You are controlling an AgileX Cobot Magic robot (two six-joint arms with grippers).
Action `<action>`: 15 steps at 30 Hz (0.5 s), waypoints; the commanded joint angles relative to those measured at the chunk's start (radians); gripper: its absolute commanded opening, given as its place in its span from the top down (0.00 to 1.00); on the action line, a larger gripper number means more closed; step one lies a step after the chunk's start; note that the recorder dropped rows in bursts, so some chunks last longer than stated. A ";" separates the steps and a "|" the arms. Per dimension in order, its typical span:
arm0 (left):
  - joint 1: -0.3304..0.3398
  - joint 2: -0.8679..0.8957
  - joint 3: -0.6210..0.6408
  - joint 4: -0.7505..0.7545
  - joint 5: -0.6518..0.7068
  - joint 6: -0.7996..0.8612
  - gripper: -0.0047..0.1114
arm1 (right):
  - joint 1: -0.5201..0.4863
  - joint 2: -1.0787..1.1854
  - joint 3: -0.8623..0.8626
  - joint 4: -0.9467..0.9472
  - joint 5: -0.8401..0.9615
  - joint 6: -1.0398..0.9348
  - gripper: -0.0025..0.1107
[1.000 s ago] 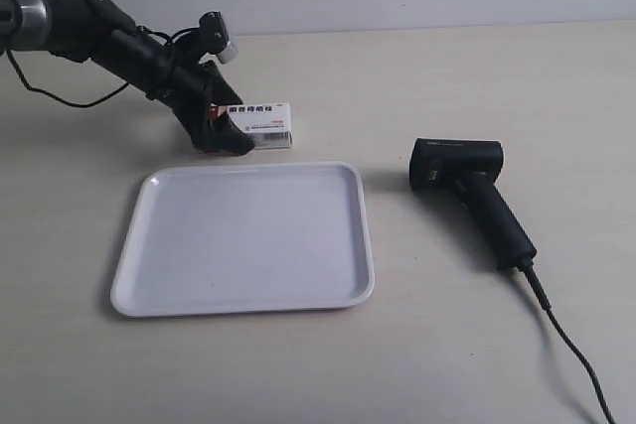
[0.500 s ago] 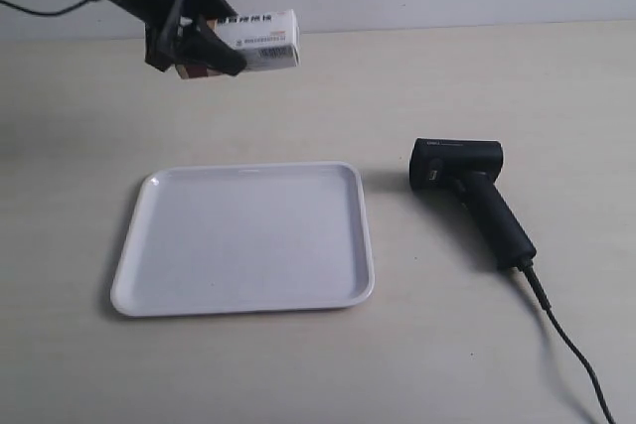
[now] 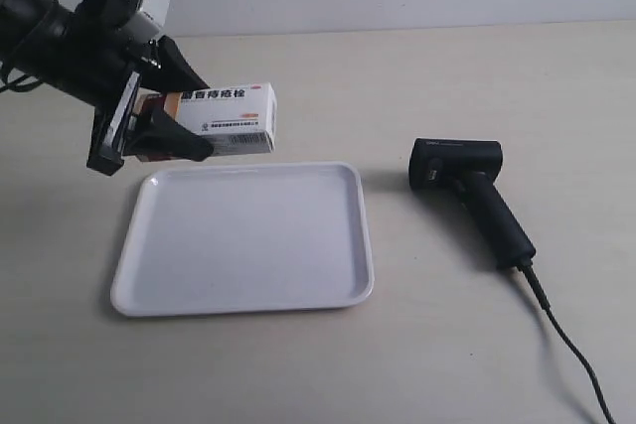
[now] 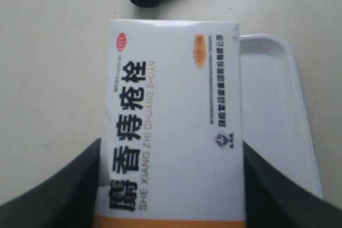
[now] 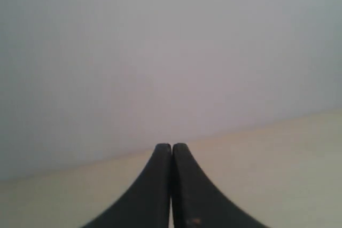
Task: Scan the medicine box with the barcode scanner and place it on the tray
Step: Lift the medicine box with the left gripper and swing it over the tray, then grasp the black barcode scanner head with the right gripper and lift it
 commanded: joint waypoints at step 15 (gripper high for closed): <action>-0.001 -0.014 0.043 -0.075 -0.101 0.036 0.95 | 0.236 1.121 -0.505 -0.359 0.395 0.276 0.30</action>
